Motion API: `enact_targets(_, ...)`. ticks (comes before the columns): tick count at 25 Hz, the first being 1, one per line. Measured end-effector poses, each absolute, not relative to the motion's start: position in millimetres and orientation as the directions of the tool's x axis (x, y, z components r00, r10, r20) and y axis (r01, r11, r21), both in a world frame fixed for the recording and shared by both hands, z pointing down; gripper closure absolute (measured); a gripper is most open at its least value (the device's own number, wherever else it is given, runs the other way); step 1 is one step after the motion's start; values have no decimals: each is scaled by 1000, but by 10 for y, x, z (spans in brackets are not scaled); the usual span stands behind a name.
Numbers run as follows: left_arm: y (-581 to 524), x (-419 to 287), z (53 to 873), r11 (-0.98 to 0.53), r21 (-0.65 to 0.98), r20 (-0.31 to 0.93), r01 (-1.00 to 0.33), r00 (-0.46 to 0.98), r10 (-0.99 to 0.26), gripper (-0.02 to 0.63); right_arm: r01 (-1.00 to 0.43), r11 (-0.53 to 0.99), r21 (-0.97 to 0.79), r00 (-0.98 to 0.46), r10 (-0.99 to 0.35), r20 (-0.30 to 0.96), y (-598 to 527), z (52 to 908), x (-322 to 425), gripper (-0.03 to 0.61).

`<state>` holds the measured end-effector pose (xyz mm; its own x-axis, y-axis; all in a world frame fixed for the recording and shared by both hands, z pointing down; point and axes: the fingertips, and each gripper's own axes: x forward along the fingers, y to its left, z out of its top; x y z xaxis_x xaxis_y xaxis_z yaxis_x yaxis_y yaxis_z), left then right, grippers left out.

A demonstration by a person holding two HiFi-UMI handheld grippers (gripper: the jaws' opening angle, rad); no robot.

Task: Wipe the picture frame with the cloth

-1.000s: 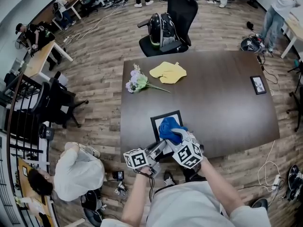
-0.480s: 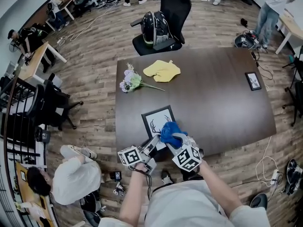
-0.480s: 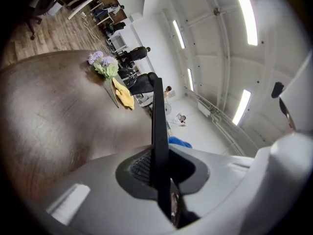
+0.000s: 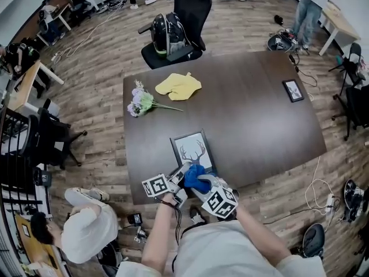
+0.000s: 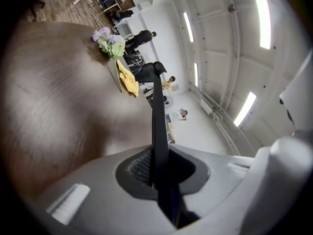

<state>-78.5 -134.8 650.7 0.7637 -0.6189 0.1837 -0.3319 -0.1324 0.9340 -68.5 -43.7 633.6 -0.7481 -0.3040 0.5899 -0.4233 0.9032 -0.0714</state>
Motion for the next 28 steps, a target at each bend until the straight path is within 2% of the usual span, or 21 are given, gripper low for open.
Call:
enact_targets(8, -1336, -601, 6877, -89, 927, 262, -364, 799, -542, 529, -541, 832, -126, -718, -378, 584, -402, 6387, -175, 469)
enact_targets(17, -1084, -712, 7109, -38, 936, 279, -350, 803, -527, 529, -776, 607, -171, -583, -587, 562, -568, 6312, 649, 469)
enact_targets(24, -772, -905, 6939, -94, 944, 223, -317, 819, -528, 529, -842, 513, -167, -511, -660, 551, -562, 6205, 644, 469)
enact_targets(28, -552, -1169, 6796, -141, 940, 190, -311, 819, -541, 529, -835, 531, -144, -519, -674, 526, -554, 6078, 403, 469)
